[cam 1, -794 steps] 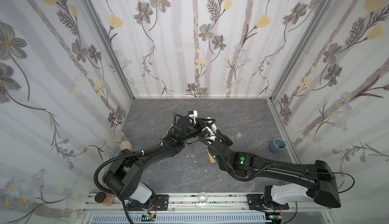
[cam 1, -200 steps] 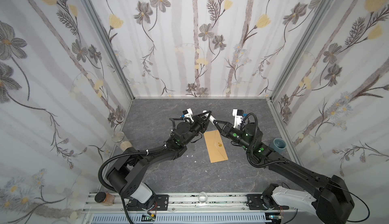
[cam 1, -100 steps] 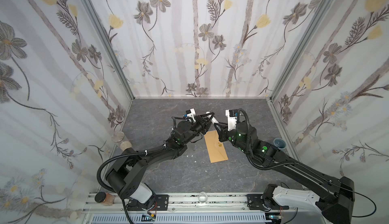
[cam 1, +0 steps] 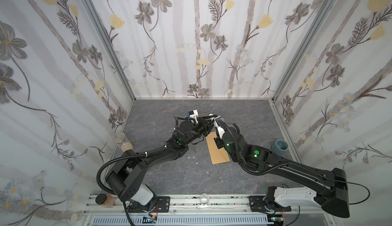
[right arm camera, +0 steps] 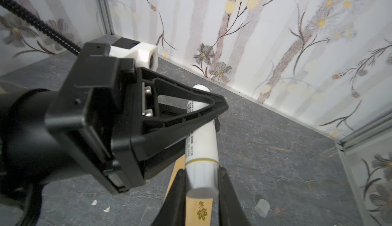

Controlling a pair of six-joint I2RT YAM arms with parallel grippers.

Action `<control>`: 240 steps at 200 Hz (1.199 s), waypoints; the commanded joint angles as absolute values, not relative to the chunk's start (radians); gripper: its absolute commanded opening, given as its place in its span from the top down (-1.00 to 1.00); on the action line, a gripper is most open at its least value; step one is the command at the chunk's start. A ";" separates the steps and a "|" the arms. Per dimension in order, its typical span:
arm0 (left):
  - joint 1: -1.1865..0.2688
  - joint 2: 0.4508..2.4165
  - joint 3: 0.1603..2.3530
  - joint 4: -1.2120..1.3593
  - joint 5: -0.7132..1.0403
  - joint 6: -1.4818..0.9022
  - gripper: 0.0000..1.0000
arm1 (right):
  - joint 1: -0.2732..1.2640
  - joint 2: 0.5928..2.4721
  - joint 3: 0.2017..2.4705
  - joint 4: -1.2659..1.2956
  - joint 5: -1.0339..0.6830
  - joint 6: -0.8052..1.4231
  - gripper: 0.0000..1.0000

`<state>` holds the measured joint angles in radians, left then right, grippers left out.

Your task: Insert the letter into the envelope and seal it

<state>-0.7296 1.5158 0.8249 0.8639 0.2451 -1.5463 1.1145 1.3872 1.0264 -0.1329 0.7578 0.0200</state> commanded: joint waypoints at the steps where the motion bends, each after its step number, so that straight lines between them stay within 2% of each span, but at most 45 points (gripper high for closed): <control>1: -0.733 1.520 0.845 0.896 0.317 -1.543 1.00 | 1.168 1.423 1.032 -0.088 0.840 -0.141 0.81; 64: -0.734 1.520 0.854 0.884 0.347 -1.545 1.00 | 1.298 1.543 0.963 0.104 1.123 -0.491 0.87; 95: -0.733 1.517 0.853 0.882 0.348 -1.548 1.00 | 1.330 1.583 0.927 0.214 1.180 -0.607 0.90; 119: -0.733 1.512 0.852 0.881 0.344 -1.548 1.00 | 1.337 1.588 0.930 0.228 1.175 -0.598 0.87; 139: -0.734 1.507 0.850 0.882 0.332 -1.545 1.00 | 1.338 1.589 0.959 0.167 1.133 -0.494 0.62; 152: -0.734 1.503 0.844 0.882 0.314 -1.539 1.00 | 1.338 1.586 0.980 0.121 1.100 -0.400 0.38; 186: -0.725 1.495 0.836 0.884 0.233 -1.507 1.00 | 1.327 1.477 1.018 -0.033 0.857 -0.025 -0.07; 218: -0.708 1.504 0.845 0.890 0.168 -1.481 1.00 | 1.243 1.328 0.955 -0.045 0.585 0.292 -0.13; 240: -0.708 1.504 0.845 0.896 0.134 -1.469 1.00 | 1.129 1.210 0.857 0.017 0.415 0.468 -0.13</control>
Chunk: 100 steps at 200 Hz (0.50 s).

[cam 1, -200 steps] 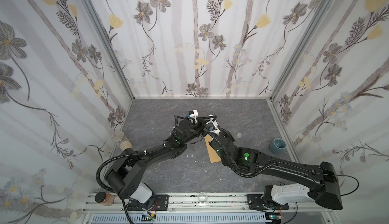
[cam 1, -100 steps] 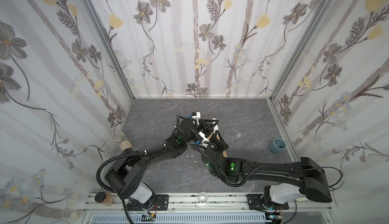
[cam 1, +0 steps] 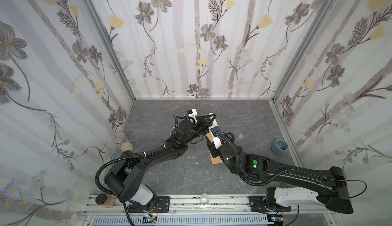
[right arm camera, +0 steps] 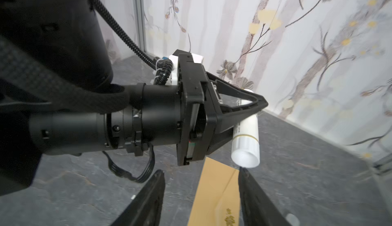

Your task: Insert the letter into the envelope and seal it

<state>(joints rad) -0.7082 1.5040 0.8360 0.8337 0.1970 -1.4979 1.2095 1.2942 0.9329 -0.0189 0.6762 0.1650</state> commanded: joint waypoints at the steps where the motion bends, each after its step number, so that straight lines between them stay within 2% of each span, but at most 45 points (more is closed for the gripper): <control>1: -0.707 1.504 0.845 0.897 0.133 -1.469 1.00 | 1.123 1.204 0.851 0.025 0.409 0.477 -0.13; 38: -0.714 1.505 0.842 0.914 0.105 -1.465 1.00 | 0.925 1.059 0.626 0.326 0.181 0.739 -0.19; 66: -0.721 1.506 0.838 0.923 0.089 -1.466 1.00 | 0.838 1.079 0.583 0.471 0.083 0.848 -0.20; 100: -0.736 1.508 0.830 0.940 0.047 -1.468 1.00 | 0.794 1.149 0.594 0.574 0.057 0.925 -0.21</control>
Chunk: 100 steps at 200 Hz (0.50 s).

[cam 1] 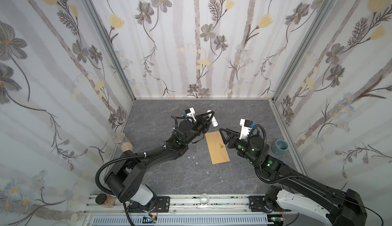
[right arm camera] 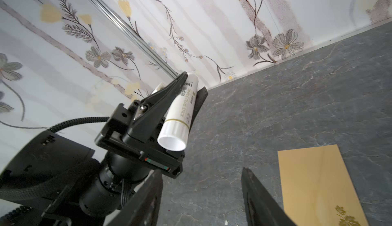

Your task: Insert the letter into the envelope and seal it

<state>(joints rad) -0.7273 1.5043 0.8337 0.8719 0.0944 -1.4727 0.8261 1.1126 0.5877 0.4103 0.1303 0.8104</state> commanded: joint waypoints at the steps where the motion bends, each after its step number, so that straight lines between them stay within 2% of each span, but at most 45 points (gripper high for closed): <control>1: -0.736 1.508 0.830 0.941 0.046 -1.468 1.00 | 0.793 1.152 0.594 0.579 0.057 0.927 -0.21; 36: -0.752 1.527 0.836 0.961 0.005 -1.471 1.00 | 0.784 1.228 0.597 0.686 0.037 0.994 -0.16; 100: -0.778 1.531 0.833 0.972 -0.073 -1.450 1.00 | 0.776 1.298 0.618 0.735 0.005 1.052 0.22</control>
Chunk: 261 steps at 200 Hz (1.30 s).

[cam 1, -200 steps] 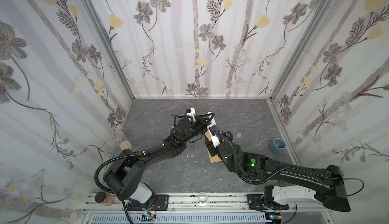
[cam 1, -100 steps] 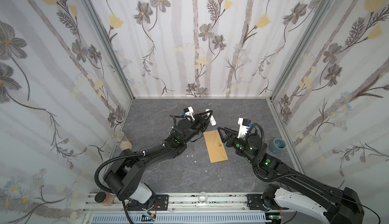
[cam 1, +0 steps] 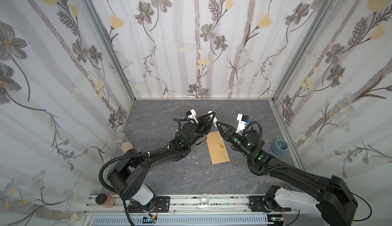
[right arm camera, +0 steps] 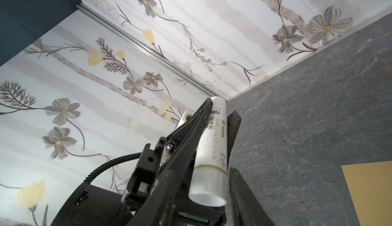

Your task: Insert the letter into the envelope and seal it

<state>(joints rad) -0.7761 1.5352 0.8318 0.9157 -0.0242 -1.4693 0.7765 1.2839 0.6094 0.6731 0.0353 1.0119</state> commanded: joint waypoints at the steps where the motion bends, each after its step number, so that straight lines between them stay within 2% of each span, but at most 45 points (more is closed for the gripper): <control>1: -0.778 1.531 0.832 0.972 -0.073 -1.450 1.00 | 0.776 1.298 0.618 0.735 0.006 1.053 0.22; 24: -0.779 1.526 0.831 0.974 -0.079 -1.446 1.00 | 0.775 1.311 0.617 0.741 0.000 1.066 0.28; 95: -0.782 1.520 0.824 0.976 -0.080 -1.445 1.00 | 0.772 1.323 0.639 0.678 0.014 1.066 0.71; 199: -0.788 1.488 0.799 0.956 -0.042 -1.467 1.00 | 0.781 1.325 0.844 0.213 0.162 0.796 0.85; 241: -0.792 1.486 0.808 0.941 -0.025 -1.472 1.00 | 0.813 1.345 0.941 0.050 0.293 0.639 0.87; 261: -0.794 1.486 0.811 0.937 -0.018 -1.476 1.00 | 0.878 1.362 0.992 -0.016 0.377 0.538 0.88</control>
<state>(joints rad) -0.7792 1.4979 0.8021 0.9047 -0.1207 -1.4750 0.8436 1.3411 0.9436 0.0715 0.1627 0.6956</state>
